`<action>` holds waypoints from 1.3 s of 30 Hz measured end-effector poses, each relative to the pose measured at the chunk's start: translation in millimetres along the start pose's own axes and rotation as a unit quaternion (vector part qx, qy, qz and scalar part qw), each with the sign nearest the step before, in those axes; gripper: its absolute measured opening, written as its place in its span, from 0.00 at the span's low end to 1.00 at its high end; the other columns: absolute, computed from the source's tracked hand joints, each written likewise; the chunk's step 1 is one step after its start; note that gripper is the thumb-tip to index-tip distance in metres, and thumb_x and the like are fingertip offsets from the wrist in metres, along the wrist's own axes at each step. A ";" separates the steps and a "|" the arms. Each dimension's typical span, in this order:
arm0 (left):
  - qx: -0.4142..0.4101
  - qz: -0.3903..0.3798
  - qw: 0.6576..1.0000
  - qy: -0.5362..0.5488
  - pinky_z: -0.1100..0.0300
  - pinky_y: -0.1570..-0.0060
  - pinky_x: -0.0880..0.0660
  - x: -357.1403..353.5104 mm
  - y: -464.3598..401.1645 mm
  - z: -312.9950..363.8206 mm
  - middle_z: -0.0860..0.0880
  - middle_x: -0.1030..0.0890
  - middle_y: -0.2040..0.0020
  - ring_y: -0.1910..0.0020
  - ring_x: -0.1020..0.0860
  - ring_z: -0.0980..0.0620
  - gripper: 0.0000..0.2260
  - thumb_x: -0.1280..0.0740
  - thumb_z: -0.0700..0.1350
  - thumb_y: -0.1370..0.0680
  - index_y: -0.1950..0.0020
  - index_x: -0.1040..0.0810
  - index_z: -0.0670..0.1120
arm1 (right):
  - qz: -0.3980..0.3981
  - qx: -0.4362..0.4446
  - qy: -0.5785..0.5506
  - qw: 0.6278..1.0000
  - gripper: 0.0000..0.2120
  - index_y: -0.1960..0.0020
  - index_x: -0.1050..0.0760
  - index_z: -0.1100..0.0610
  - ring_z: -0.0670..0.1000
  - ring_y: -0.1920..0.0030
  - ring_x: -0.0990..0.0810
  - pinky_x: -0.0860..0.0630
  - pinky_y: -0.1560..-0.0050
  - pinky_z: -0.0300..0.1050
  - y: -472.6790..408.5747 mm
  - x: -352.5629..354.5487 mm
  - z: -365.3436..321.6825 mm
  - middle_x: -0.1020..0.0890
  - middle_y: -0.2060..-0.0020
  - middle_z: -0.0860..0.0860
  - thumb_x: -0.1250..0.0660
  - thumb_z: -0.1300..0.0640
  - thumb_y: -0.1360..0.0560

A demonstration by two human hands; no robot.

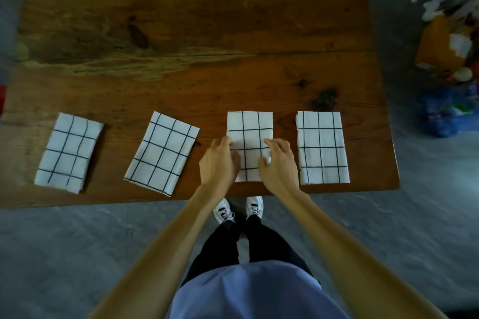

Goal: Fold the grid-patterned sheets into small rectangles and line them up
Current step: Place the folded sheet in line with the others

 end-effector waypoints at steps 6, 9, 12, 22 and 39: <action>0.047 0.058 0.997 0.000 0.62 0.60 0.31 39.9 4.1 -32.8 0.50 0.22 0.47 0.53 0.25 0.55 0.12 0.36 0.48 0.21 0.39 0.26 0.48 | 0.029 0.016 0.036 0.999 0.24 0.28 0.35 0.55 0.52 0.40 0.29 0.25 0.47 0.44 6.8 -6.8 -16.5 0.33 0.35 0.53 0.36 0.56 0.22; 0.079 0.073 0.994 -0.004 0.59 0.56 0.28 61.4 14.9 -72.0 0.45 0.22 0.44 0.48 0.23 0.48 0.14 0.35 0.47 0.22 0.37 0.26 0.46 | 0.019 0.053 0.025 0.998 0.23 0.28 0.34 0.56 0.53 0.37 0.30 0.27 0.40 0.46 14.0 -15.7 -39.4 0.31 0.36 0.54 0.37 0.56 0.22; 0.111 0.095 0.989 -0.019 0.51 0.47 0.27 80.3 23.4 -114.7 0.42 0.24 0.41 0.43 0.26 0.44 0.16 0.34 0.46 0.23 0.36 0.27 0.44 | -0.015 0.099 -0.009 0.995 0.21 0.29 0.32 0.55 0.50 0.39 0.29 0.28 0.39 0.43 23.7 -36.2 -70.9 0.29 0.37 0.52 0.37 0.57 0.22; 0.041 0.061 0.997 0.034 0.61 0.52 0.34 99.1 -1.7 -169.6 0.44 0.25 0.40 0.42 0.27 0.47 0.15 0.36 0.43 0.21 0.35 0.28 0.43 | -0.025 -0.037 -0.122 0.992 0.25 0.25 0.38 0.53 0.48 0.44 0.23 0.21 0.46 0.46 31.3 -115.7 -132.6 0.29 0.32 0.52 0.37 0.56 0.21; 0.098 0.041 0.985 0.135 0.62 0.48 0.33 98.3 -16.3 -170.1 0.45 0.22 0.40 0.41 0.24 0.46 0.19 0.34 0.44 0.23 0.33 0.29 0.41 | -0.017 -0.005 -0.085 0.996 0.26 0.24 0.42 0.53 0.52 0.26 0.40 0.40 0.28 0.48 -3.1 -112.2 -158.5 0.35 0.26 0.51 0.39 0.56 0.20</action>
Point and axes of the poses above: each hand's wrist, its own y-axis away from the middle knuckle, its own x-axis out of the back of the hand, z = x × y, the point moved 5 cm from there along -y, towards the middle knuckle
